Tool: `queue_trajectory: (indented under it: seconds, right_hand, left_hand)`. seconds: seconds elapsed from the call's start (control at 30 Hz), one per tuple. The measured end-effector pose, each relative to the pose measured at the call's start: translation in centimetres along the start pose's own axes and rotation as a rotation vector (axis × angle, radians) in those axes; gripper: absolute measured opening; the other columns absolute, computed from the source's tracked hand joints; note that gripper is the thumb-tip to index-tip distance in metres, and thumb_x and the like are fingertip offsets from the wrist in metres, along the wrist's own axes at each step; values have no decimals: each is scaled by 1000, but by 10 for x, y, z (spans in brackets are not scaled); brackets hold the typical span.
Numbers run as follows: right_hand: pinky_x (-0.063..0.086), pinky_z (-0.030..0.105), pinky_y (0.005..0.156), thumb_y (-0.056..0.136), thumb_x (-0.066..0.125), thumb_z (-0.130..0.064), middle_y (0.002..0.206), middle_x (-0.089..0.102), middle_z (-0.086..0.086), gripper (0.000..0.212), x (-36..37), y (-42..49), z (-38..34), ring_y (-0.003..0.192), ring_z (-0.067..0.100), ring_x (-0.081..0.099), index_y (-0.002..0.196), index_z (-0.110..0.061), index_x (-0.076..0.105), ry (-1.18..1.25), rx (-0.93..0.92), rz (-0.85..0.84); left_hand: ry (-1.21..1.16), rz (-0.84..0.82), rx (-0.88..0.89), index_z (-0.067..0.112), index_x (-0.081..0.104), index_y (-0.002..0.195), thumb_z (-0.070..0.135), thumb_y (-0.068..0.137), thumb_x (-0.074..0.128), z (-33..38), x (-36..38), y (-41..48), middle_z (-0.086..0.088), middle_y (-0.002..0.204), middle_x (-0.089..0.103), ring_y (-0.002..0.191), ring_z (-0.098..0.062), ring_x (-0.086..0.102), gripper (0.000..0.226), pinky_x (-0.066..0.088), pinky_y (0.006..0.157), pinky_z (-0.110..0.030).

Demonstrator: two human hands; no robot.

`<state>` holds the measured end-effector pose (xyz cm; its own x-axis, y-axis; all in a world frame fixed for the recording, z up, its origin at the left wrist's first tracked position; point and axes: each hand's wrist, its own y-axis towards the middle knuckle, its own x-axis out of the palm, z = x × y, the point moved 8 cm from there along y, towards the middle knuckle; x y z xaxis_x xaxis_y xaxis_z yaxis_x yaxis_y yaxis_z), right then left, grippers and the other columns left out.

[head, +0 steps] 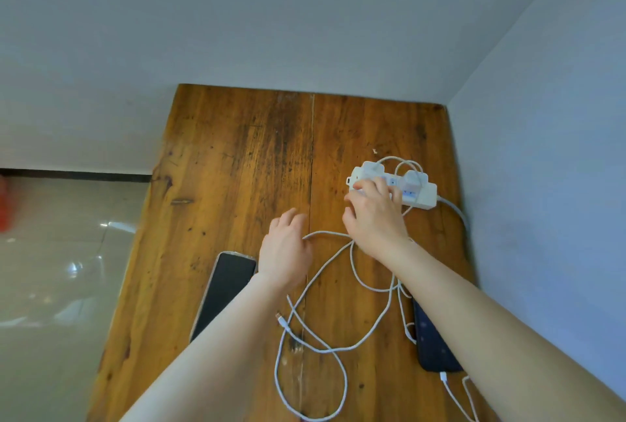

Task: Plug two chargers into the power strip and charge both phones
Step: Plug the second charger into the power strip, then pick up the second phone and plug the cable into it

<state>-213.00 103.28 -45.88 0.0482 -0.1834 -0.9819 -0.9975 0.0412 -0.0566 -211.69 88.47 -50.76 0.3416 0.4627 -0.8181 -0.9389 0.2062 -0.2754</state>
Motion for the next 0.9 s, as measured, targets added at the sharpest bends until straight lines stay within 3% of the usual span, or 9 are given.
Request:
queue_trajectory:
  seconds: [0.23,0.4,0.53,0.63,0.77,0.9]
  right_hand:
    - [33,41,96,93,44,-22,121,57,2,30,71,-105,-70,117,21,39,114,-14,63,165,91,-230]
    - [36,41,97,95,45,-22,124,54,5,31,125,-159,-108,116,23,41,123,-13,55,146,176,-395]
    - [36,40,95,96,47,-27,126,53,4,35,139,-174,-111,114,23,46,129,-15,44,172,307,-339]
    - [38,39,90,97,47,-26,120,58,3,26,146,-180,-108,108,22,51,121,-15,47,162,336,-311]
    - [39,41,95,98,46,-24,118,60,3,23,149,-191,-106,110,22,53,118,-15,52,201,361,-301]
    - [43,37,82,99,42,-25,94,65,2,13,136,-199,-104,79,19,56,106,-17,50,306,382,-253]
  left_hand:
    - [-54,21,-117,11,45,136,9,89,45,-105,-11,-91,-8,145,40,131,-27,34,47,38,103,-39]
    - [-73,5,-273,15,37,138,16,92,43,-173,-5,-135,-11,134,43,118,-26,38,47,46,90,-39]
    - [-126,0,-377,16,30,141,30,94,46,-197,2,-145,-14,131,40,119,-28,37,52,44,88,-41]
    - [-120,-27,-381,17,24,144,47,84,62,-201,9,-141,-14,133,37,122,-28,35,76,45,89,-42]
    - [-78,-31,-366,19,21,143,55,69,74,-192,13,-132,-14,125,37,116,-29,37,98,46,88,-43]
    - [-105,-45,-432,15,27,137,51,63,81,-189,12,-123,-16,126,44,117,-33,40,98,46,87,-43]
